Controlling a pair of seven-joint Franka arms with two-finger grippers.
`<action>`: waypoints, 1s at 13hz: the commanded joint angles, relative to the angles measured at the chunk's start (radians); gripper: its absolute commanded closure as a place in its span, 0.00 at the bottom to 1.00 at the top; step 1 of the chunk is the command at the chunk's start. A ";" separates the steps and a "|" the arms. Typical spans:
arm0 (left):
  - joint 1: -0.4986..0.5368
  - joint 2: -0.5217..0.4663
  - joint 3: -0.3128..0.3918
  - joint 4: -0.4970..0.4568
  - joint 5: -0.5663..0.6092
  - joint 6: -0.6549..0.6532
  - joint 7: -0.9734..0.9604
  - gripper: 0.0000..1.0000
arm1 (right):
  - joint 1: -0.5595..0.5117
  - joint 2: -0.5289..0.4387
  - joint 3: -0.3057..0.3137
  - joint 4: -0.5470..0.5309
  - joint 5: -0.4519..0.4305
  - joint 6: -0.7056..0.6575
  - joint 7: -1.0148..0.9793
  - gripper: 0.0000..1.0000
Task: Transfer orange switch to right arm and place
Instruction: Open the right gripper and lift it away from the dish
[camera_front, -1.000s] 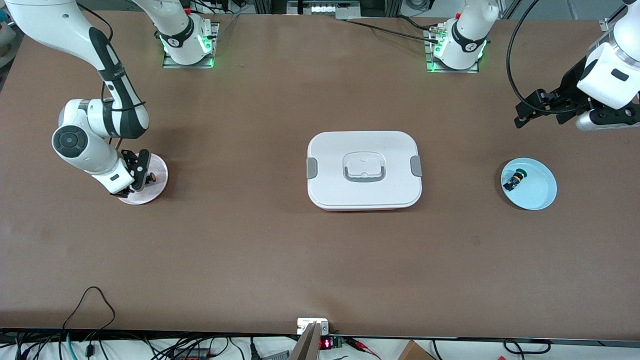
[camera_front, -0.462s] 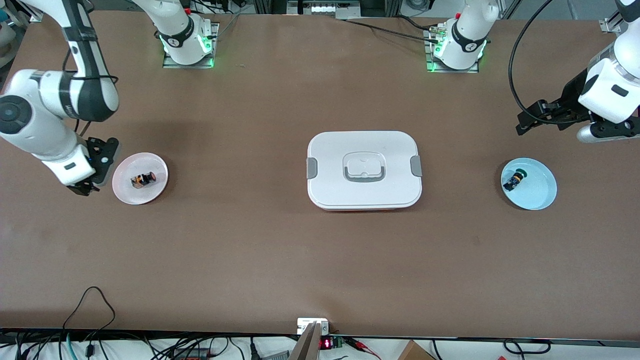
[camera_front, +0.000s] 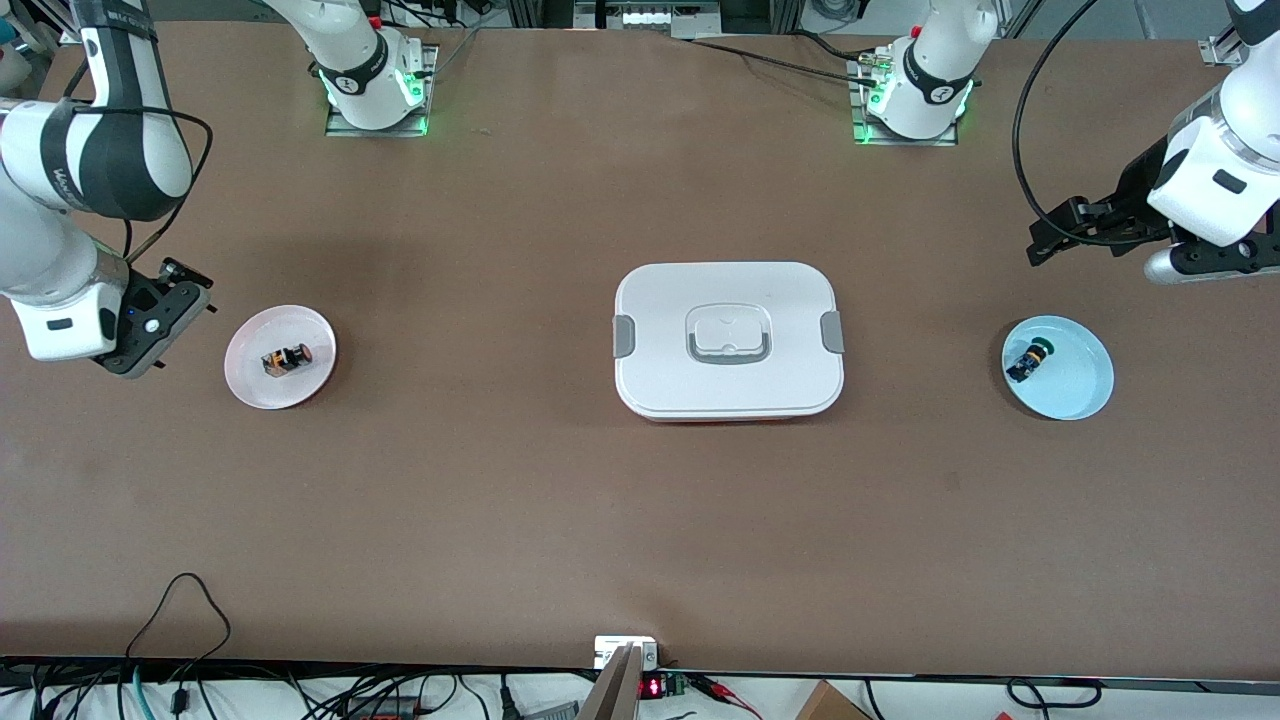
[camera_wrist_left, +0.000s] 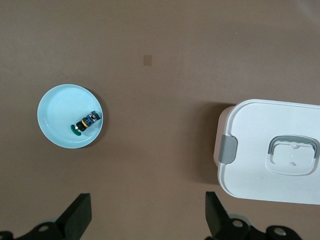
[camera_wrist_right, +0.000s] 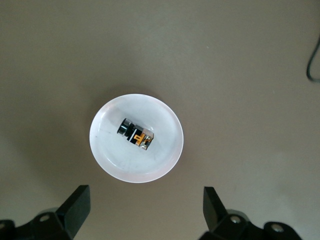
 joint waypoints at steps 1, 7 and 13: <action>0.003 -0.002 -0.008 0.014 0.066 -0.013 0.073 0.00 | 0.041 -0.025 0.000 0.006 0.018 -0.082 0.259 0.00; 0.006 0.000 0.001 0.016 0.124 -0.002 0.224 0.00 | 0.074 -0.044 0.000 0.124 0.145 -0.359 0.704 0.00; 0.012 0.004 0.001 0.014 0.104 -0.002 0.219 0.00 | 0.040 -0.016 -0.010 0.281 -0.043 -0.396 0.833 0.00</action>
